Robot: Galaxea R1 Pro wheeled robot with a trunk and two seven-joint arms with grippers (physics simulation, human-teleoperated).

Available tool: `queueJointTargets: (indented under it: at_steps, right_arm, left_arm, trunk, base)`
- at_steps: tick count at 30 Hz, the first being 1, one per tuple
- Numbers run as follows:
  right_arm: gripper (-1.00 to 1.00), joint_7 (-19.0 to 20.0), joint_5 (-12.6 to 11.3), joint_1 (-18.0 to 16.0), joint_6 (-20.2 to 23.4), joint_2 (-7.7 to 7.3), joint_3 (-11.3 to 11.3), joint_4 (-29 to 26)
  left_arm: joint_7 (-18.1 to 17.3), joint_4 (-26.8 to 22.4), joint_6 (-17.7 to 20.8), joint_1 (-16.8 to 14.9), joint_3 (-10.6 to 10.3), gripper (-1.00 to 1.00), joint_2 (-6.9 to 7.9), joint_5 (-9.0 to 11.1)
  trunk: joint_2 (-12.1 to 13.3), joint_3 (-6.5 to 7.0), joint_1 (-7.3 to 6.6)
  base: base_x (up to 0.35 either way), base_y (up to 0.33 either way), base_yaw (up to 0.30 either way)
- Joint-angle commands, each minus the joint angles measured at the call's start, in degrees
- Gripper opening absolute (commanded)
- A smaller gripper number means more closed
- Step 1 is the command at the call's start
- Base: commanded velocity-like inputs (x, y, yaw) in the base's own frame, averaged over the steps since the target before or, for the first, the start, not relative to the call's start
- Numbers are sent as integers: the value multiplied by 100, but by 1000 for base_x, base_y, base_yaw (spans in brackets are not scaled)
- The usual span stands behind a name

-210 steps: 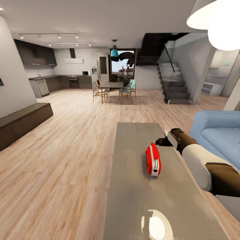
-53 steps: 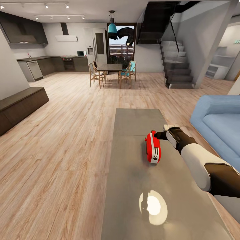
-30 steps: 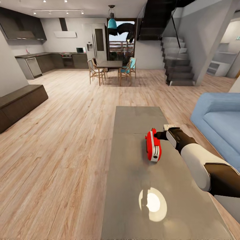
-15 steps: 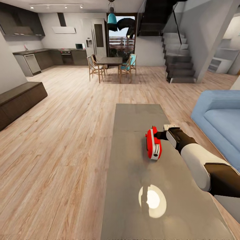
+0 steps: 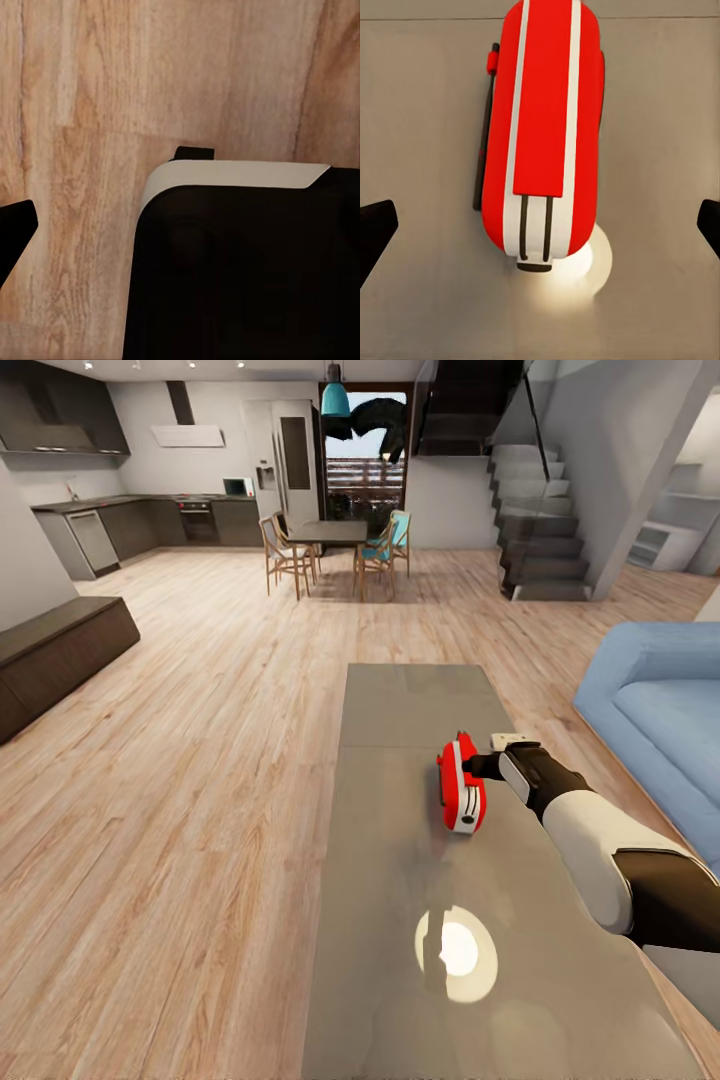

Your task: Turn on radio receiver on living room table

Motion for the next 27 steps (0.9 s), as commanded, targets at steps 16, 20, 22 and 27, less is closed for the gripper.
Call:
queueJointTargets:
  at_steps: [16, 20, 22, 27]
  right_arm:
    - [100, -45, 7, 0, 10, -88, -12, -285]
    - [100, -76, 10, 0, -2, -141, -14, -408]
    - [100, -76, 9, 0, -4, -213, -17, -423]
    - [100, -76, 2, 0, -6, -382, -19, -437]
  left_arm:
    - [5, 4, 0, 0, -7, 100, -20, 6]
    - [8, 0, 0, 0, -9, 100, -16, 1]
    - [9, 0, 0, 0, -9, 100, -19, 0]
    - [9, 0, 0, 2, -9, 100, -22, 0]
  trunk:
    - [0, -148, 0]
    - [0, -185, 0]
    - [0, -203, 0]
    - [0, -249, 0]
  base:
    - [0, 0, 0]
    - [0, 0, 0]
    - [0, 0, 0]
    - [0, 0, 0]
